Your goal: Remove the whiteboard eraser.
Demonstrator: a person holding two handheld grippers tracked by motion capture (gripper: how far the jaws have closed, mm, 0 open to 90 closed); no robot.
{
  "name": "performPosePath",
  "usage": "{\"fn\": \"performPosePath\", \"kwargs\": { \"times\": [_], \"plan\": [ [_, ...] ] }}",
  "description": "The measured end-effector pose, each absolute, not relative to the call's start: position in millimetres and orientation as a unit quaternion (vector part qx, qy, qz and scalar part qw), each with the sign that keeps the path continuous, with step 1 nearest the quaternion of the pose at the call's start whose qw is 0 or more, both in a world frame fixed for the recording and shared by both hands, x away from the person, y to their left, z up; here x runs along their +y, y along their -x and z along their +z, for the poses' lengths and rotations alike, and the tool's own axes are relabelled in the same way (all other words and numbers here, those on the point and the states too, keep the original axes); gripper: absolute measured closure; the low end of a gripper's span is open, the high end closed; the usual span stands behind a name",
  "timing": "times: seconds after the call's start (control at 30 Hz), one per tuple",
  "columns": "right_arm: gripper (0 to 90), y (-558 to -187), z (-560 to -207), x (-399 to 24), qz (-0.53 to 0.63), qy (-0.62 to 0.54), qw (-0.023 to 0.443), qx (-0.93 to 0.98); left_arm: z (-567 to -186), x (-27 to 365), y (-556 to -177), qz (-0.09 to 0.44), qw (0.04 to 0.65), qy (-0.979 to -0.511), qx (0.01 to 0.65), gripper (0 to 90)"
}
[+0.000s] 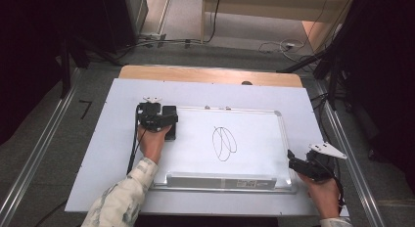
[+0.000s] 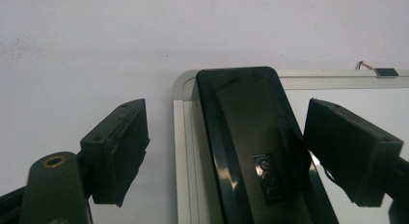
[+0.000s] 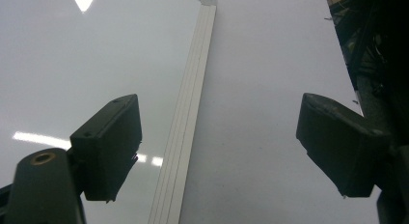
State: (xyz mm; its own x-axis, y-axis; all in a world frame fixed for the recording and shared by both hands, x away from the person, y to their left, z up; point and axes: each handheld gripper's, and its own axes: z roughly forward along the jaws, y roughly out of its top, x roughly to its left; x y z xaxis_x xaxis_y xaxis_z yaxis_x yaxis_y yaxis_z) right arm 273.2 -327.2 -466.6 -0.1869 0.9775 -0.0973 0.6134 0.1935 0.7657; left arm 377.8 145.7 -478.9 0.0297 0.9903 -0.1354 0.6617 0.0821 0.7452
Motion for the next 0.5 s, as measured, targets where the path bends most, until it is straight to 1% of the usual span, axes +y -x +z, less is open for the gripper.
{"fn": "performPosePath", "kwargs": {
  "times": [0.27, 0.37, 0.5],
  "plan": [
    [14.8, -273, -466, -327, 0.301, -0.56, 0.306, 0.709, -482, 137, -386, 0.233, 0.331, -0.641, 0.652, 18.6],
    [14.8, -273, -466, -328, 0.302, -0.56, 0.304, 0.709, -485, 137, -387, 0.224, 0.329, -0.647, 0.651, 23.0],
    [14.9, -273, -466, -327, 0.301, -0.56, 0.305, 0.71, -487, 134, -387, 0.224, 0.323, -0.652, 0.648, 32.1]
  ]
}}
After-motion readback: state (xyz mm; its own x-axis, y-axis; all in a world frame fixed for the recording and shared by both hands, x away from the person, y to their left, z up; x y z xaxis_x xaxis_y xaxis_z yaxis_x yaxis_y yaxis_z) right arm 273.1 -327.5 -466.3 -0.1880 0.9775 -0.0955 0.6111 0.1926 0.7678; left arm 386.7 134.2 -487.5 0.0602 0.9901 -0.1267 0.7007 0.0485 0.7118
